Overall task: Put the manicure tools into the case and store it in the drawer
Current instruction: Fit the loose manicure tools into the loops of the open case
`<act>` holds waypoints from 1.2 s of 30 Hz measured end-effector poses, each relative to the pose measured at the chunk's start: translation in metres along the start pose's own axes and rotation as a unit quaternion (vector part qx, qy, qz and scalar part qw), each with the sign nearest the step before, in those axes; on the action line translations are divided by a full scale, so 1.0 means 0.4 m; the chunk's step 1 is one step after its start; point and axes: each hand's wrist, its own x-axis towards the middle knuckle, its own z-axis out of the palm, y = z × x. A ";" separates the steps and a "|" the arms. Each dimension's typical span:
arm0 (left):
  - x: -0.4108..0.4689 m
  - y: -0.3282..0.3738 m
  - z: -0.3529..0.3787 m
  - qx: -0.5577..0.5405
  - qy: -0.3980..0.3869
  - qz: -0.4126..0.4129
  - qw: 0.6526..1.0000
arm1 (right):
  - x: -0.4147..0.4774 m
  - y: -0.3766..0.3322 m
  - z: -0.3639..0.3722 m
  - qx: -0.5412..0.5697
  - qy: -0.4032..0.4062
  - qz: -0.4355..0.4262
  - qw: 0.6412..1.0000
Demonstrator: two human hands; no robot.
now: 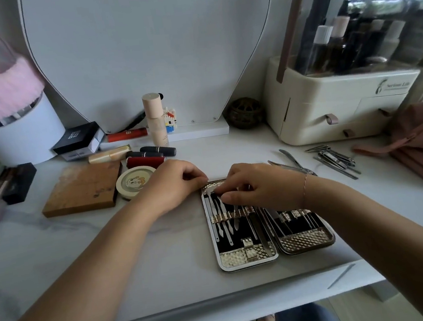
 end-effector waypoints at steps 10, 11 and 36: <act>0.003 -0.008 0.001 -0.010 0.000 0.004 1.000 | -0.016 0.018 0.010 0.033 0.008 -0.016 0.999; 0.003 -0.009 0.001 -0.009 -0.001 0.006 1.000 | -0.023 0.022 0.006 0.055 0.030 -0.019 0.998; -0.003 0.001 0.000 -0.022 0.006 -0.004 1.000 | -0.215 0.317 -0.012 -0.056 0.320 0.310 0.894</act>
